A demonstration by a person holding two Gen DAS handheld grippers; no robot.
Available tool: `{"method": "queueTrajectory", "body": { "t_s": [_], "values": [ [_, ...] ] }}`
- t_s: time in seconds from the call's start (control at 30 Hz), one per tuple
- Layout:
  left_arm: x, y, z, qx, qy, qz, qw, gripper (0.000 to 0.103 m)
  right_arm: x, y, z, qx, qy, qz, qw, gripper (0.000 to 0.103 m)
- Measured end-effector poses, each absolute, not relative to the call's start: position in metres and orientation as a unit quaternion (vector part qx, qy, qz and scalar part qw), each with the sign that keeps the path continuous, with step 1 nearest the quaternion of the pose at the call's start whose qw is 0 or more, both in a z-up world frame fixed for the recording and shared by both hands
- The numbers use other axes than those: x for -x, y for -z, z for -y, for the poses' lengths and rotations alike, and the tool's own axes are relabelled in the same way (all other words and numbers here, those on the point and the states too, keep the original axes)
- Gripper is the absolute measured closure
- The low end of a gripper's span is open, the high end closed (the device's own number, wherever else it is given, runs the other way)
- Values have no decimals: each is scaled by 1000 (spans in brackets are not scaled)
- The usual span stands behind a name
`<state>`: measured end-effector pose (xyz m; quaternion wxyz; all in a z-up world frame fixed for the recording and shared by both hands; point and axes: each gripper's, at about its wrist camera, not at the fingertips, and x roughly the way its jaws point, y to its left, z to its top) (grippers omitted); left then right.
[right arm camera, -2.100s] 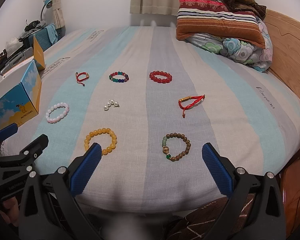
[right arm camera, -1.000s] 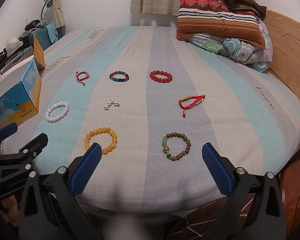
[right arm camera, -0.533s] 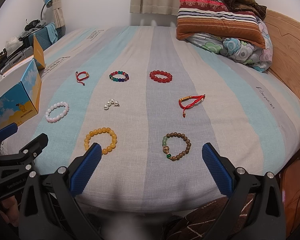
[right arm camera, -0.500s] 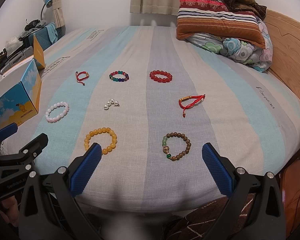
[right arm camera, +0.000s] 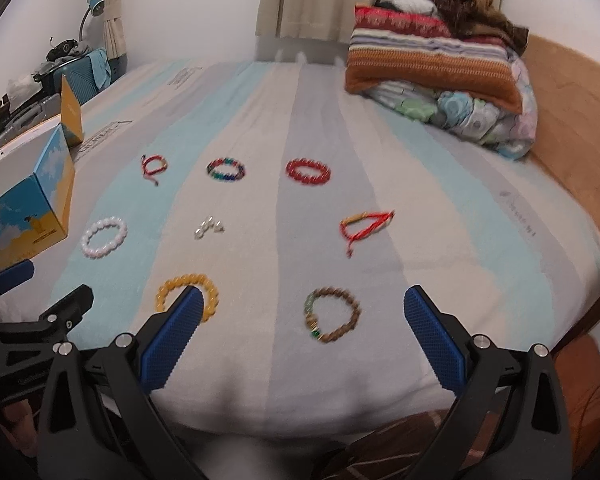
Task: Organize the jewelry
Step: 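Grasp the yellow amber bracelet with the left tool while the right tool grasps the brown wooden bracelet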
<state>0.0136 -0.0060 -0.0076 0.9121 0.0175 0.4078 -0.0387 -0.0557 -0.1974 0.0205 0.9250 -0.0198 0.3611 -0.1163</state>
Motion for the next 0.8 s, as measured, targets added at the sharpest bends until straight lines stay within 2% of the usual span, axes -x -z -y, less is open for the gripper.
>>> {"method": "queueTrajectory", "body": {
  "t_s": [0.2,0.47,0.8],
  "values": [
    [-26,-3,16,-23,52,-405,913,6,45,-36,212,20,121,-361,924,7],
    [-51,8,38,-31,80,-431,898,6,18,-40,240,28,134,-387,912,7],
    [-71,49,67,-28,114,-465,878,6,-17,22,267,-20,129,-476,870,8]
  ]
}}
